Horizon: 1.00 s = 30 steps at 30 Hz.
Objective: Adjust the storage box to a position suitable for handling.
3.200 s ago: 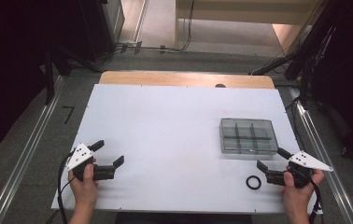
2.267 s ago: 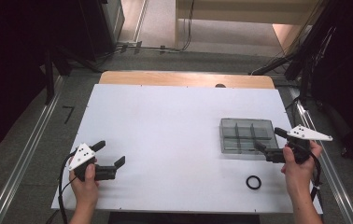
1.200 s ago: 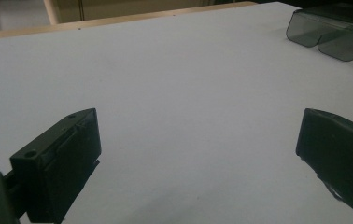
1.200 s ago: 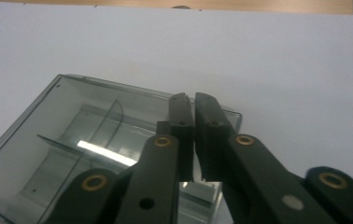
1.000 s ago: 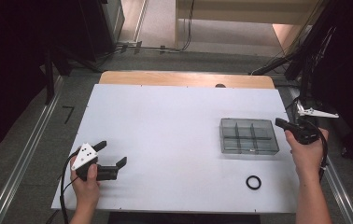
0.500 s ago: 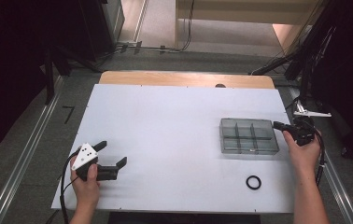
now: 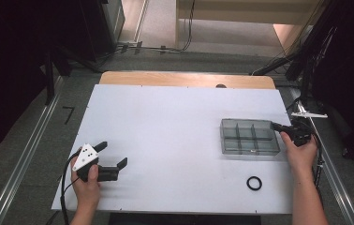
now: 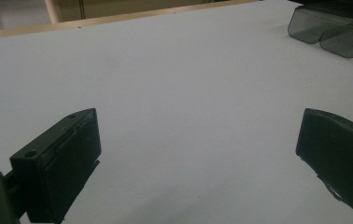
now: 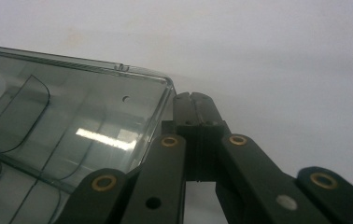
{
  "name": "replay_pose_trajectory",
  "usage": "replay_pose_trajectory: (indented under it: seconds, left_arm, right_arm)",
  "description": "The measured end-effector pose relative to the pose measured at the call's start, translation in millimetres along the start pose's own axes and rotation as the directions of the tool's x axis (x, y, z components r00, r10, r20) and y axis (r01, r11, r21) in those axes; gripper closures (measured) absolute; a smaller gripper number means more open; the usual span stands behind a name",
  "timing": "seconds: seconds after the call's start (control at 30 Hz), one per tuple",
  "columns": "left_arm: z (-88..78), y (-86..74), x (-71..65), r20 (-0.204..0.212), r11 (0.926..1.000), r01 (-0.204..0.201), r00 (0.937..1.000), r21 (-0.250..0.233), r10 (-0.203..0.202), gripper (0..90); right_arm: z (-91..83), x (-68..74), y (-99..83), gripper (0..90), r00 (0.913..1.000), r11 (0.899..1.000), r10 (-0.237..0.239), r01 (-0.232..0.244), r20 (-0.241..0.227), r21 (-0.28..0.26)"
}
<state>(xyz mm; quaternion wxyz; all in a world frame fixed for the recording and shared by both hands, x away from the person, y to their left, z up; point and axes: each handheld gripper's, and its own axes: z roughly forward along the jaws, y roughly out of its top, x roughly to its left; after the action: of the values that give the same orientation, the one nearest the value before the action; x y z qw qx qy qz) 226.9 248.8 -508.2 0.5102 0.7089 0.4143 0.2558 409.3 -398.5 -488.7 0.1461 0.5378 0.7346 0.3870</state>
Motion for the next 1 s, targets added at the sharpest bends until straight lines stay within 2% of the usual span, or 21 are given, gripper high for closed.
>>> replay_pose_trajectory:
  seconds: [0.1,0.17,0.33,0.47,1.0]
  left_arm:
    - [0.2,-0.1,-0.1,-0.001,1.0000,0.000,1.0000,-0.001,0.000,0.0]
    - [0.4,0.0,-0.3,-0.002,1.0000,0.002,1.0000,0.000,-0.002,0.0]
    - [0.6,0.0,-0.4,-0.005,1.0000,0.000,1.0000,0.002,0.000,0.0]
    - [0.8,0.0,-0.7,-0.005,1.0000,0.002,1.0000,0.003,-0.002,0.0]
    - [1.2,0.1,-0.7,-0.002,1.0000,0.002,1.0000,0.004,-0.002,0.0]
  right_arm:
    - [2.8,-1.2,-0.6,88.0,1.0000,1.000,0.005,-0.005,-0.001,0.002]
    - [4.5,-1.0,-0.9,88.0,0.9995,1.000,-0.029,0.029,0.011,-0.006]
    - [6.0,-2.2,-1.3,88.0,0.9987,0.999,-0.050,0.050,0.006,-0.016]
    - [6.7,-1.9,-1.3,88.0,0.9962,0.996,-0.086,0.087,0.014,-0.026]
    - [11.6,9.3,0.2,88.1,0.9908,0.992,-0.121,0.119,-0.059,-0.045]
